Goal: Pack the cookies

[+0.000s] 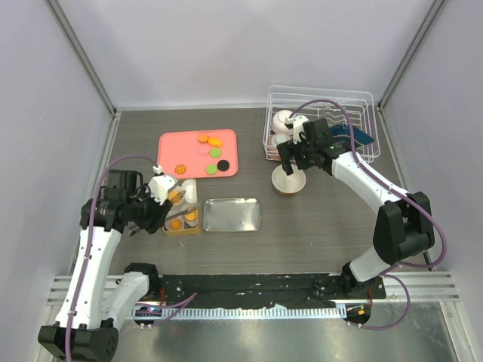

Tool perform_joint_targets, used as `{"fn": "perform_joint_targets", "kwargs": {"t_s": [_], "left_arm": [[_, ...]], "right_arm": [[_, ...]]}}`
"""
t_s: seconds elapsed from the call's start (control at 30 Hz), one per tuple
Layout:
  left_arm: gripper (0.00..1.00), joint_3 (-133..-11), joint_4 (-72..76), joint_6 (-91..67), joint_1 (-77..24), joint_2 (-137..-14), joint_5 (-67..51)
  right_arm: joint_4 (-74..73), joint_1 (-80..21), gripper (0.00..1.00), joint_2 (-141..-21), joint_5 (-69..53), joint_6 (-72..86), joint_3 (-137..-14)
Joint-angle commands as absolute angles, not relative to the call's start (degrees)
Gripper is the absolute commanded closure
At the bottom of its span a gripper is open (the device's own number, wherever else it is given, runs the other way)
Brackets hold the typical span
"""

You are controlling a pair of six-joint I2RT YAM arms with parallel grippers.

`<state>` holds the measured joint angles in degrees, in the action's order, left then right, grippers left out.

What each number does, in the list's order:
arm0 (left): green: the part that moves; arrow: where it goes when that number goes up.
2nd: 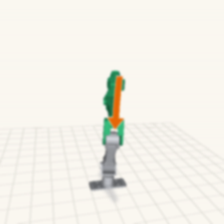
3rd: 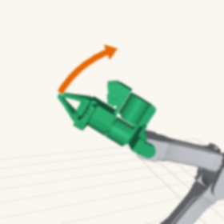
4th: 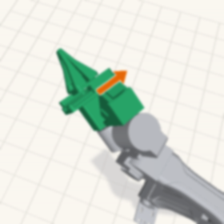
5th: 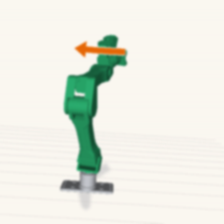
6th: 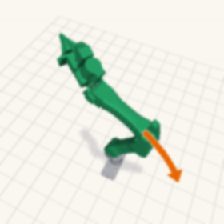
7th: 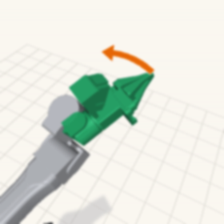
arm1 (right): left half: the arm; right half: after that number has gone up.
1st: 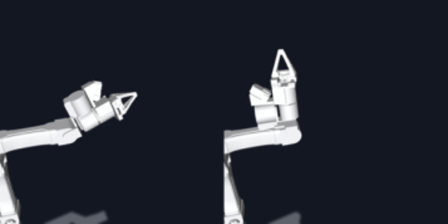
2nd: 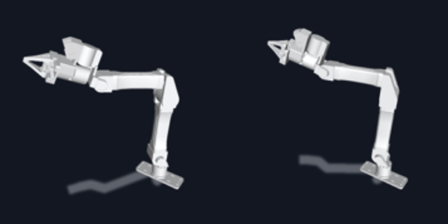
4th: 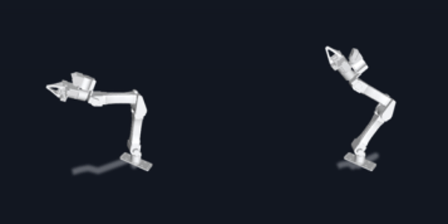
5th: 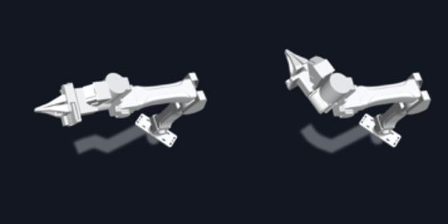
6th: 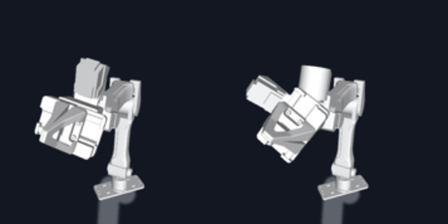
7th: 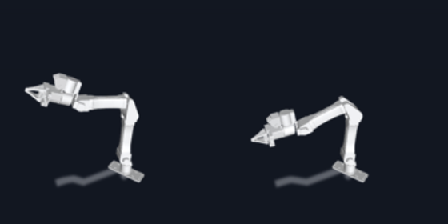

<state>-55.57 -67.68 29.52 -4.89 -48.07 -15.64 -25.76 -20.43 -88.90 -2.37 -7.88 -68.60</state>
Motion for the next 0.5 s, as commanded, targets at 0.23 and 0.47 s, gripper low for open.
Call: {"fn": "perform_joint_targets", "kwargs": {"t_s": [0.23,0.47], "left_arm": [[0.48,-61.52,-56.7,22.25,-5.18,-48.95,-13.62],[0.47,-65.65,-47.29,16.71,-5.1,-57.99,-14.5]], "right_arm": [[-25.22,-20.65,0.0,-89.3,-1.93,-8.61,-71.02],[-25.14,-20.74,0.0,-89.47,-1.85,-8.7,-71.19]]}}
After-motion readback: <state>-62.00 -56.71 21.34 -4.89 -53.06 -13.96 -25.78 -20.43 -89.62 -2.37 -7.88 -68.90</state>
